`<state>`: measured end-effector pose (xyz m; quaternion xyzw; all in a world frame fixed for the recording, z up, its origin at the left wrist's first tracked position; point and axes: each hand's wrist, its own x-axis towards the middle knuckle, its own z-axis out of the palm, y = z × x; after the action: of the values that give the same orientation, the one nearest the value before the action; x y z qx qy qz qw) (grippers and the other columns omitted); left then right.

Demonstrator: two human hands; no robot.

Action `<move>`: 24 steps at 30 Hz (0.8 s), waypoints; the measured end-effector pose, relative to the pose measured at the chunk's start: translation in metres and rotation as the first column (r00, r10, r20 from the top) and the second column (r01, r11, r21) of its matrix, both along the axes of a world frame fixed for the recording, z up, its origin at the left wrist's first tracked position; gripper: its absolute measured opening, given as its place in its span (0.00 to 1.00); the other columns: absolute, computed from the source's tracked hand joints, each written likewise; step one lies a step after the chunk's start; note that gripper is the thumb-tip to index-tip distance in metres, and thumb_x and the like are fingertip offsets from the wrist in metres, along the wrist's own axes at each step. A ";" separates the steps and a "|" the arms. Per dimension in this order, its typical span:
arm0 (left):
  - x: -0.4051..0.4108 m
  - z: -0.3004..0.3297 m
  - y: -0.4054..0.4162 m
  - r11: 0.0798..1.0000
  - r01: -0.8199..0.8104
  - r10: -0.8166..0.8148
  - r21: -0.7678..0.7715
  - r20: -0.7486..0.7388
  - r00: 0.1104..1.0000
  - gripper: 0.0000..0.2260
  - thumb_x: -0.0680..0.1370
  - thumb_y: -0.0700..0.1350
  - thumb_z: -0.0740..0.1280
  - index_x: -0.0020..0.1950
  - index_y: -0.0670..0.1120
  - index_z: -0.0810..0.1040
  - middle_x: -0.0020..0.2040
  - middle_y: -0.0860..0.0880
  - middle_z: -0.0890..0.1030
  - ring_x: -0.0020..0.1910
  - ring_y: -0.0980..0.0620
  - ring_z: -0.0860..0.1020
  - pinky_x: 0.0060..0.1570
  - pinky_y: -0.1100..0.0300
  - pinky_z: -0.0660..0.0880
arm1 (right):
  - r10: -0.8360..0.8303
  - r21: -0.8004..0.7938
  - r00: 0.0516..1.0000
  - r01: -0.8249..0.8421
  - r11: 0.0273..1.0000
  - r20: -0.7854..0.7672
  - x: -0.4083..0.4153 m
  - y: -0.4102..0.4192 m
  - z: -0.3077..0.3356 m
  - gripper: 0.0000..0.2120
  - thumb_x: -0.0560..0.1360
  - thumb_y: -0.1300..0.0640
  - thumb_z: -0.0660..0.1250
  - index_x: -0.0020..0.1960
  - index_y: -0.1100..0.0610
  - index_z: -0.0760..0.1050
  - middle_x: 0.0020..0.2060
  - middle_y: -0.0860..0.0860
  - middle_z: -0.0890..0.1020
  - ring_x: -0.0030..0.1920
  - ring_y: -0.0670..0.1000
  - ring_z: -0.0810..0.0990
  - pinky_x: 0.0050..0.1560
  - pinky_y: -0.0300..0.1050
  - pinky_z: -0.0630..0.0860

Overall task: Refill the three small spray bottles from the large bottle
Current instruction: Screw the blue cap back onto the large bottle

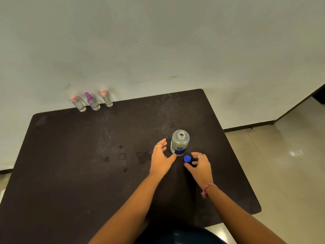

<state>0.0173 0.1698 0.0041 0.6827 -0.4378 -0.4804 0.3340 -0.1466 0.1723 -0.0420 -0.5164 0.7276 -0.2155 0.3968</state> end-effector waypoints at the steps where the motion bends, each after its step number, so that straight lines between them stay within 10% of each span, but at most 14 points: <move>1: -0.005 -0.002 -0.004 1.000 0.001 -0.001 -0.005 0.000 1.000 0.36 0.70 0.38 0.74 0.74 0.48 0.61 0.72 0.49 0.67 0.70 0.53 0.67 0.68 0.53 0.69 | 0.024 0.004 1.000 -0.024 1.000 -0.013 0.000 -0.002 -0.001 0.26 0.69 0.58 0.75 0.64 0.53 0.71 0.59 0.48 0.73 0.52 0.45 0.77 0.56 0.43 0.76; 12: -0.039 -0.014 -0.030 0.998 -0.011 0.013 -0.061 0.027 1.000 0.38 0.67 0.41 0.77 0.73 0.47 0.63 0.68 0.50 0.71 0.67 0.52 0.70 0.67 0.58 0.68 | 0.057 0.013 0.996 -0.058 0.998 0.067 -0.021 -0.016 0.009 0.15 0.69 0.60 0.74 0.52 0.51 0.75 0.48 0.45 0.80 0.50 0.43 0.79 0.53 0.39 0.76; 24: -0.030 0.027 -0.025 0.935 -0.153 0.154 -0.319 -0.023 0.988 0.32 0.65 0.42 0.78 0.57 0.66 0.67 0.56 0.60 0.72 0.55 0.60 0.75 0.51 0.68 0.73 | 0.279 -0.353 0.916 -0.169 0.920 0.288 -0.032 -0.069 0.118 0.18 0.70 0.64 0.72 0.58 0.53 0.77 0.51 0.46 0.83 0.51 0.41 0.81 0.53 0.37 0.77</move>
<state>-0.0127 0.1447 0.0308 0.6521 -0.4555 -0.3749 0.4762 -0.1788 0.1037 0.0763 -0.6111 0.5404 -0.3674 0.4467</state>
